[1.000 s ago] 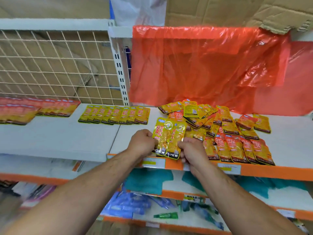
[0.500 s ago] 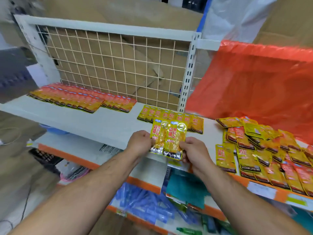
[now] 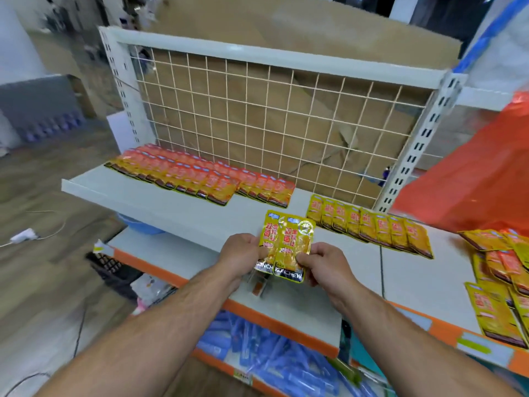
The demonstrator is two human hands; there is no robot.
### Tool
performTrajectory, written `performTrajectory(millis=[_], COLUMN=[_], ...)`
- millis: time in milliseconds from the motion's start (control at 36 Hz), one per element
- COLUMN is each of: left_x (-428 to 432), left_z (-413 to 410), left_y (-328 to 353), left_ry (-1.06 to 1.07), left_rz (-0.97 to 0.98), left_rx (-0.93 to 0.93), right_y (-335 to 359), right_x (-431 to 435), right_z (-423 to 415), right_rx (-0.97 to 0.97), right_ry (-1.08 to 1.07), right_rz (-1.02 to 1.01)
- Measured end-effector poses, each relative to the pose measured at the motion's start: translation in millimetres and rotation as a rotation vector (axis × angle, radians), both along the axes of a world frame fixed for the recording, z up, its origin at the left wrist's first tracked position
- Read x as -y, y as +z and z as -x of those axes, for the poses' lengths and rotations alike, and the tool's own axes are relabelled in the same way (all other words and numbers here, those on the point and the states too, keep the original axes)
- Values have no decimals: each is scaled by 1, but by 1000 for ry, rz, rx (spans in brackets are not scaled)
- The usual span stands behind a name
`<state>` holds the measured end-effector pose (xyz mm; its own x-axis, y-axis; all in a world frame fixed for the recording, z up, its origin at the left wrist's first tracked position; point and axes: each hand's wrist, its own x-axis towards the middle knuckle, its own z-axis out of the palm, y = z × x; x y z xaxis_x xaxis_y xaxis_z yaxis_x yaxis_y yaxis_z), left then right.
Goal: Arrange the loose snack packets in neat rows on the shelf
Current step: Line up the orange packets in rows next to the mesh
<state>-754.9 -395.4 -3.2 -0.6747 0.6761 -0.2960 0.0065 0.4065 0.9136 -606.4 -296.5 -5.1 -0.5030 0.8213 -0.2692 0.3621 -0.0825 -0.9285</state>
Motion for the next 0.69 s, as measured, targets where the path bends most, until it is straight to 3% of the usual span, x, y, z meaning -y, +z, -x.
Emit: performTrajectory(millis=[361,694], left_x=[-29,-78], left_z=[57,3], left_y=[4,-14], left_ry=[-19,-198], left_rz=[49,48], left_rx=[5,36], right_y=[-3,-13], right_x=[-35,-50], right_z=[61,-19], right_rx=[-13,31], right_ry=[8,-183], right_rz=[55,45])
